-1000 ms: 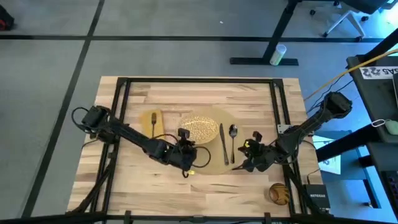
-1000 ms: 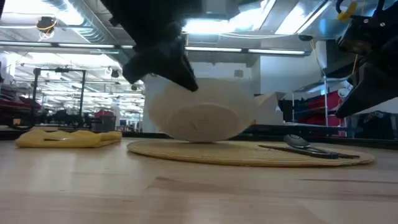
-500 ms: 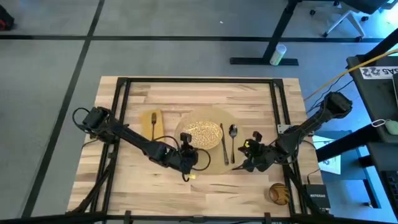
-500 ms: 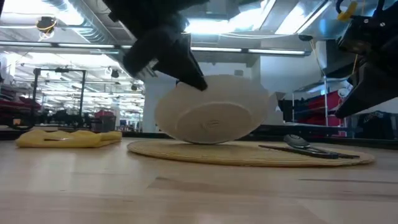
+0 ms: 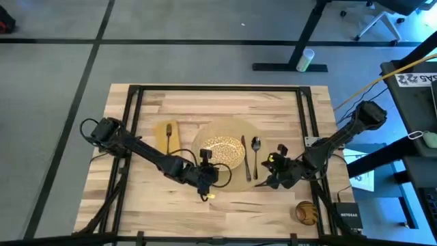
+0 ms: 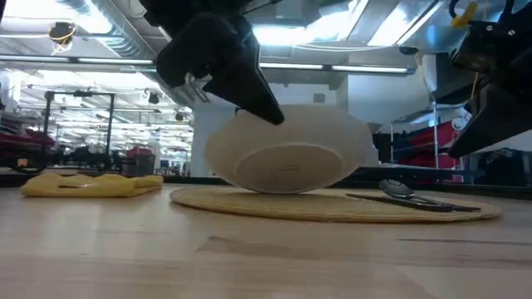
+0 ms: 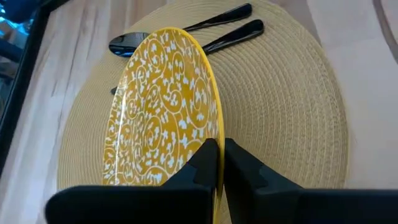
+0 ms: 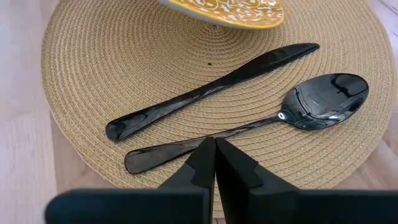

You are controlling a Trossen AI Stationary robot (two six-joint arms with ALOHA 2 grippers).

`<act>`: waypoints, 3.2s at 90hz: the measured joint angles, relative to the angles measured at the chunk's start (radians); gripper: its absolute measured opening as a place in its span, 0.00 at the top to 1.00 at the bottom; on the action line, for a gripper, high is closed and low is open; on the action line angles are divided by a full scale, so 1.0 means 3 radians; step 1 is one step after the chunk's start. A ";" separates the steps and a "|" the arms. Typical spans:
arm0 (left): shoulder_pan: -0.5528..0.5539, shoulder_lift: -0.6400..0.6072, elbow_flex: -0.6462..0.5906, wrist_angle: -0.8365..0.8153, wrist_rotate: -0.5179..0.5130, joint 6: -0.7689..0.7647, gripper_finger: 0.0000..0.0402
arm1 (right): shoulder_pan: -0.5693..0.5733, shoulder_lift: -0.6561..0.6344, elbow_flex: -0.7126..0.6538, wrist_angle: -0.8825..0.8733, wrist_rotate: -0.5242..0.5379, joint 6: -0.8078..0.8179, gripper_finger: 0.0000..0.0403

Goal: Set table place
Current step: Put the yellow patterned plate on the woven mat, then adjust the yellow napkin

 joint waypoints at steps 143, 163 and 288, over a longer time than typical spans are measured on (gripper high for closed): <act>0.0285 -0.0002 -0.0180 -0.0538 0.0067 -0.0355 0.80 | 0.0000 0.0000 0.0000 0.0002 -0.0062 -0.0100 1.00; 0.0270 -0.0025 -0.0170 -0.1610 0.0068 -0.1219 0.97 | 0.0001 0.0000 0.0000 0.0001 -0.0062 -0.0113 1.00; -0.0166 -0.0025 -0.0746 -0.1988 0.0131 -0.2935 1.00 | 0.0000 0.0000 0.0000 0.0003 -0.0089 -0.0138 1.00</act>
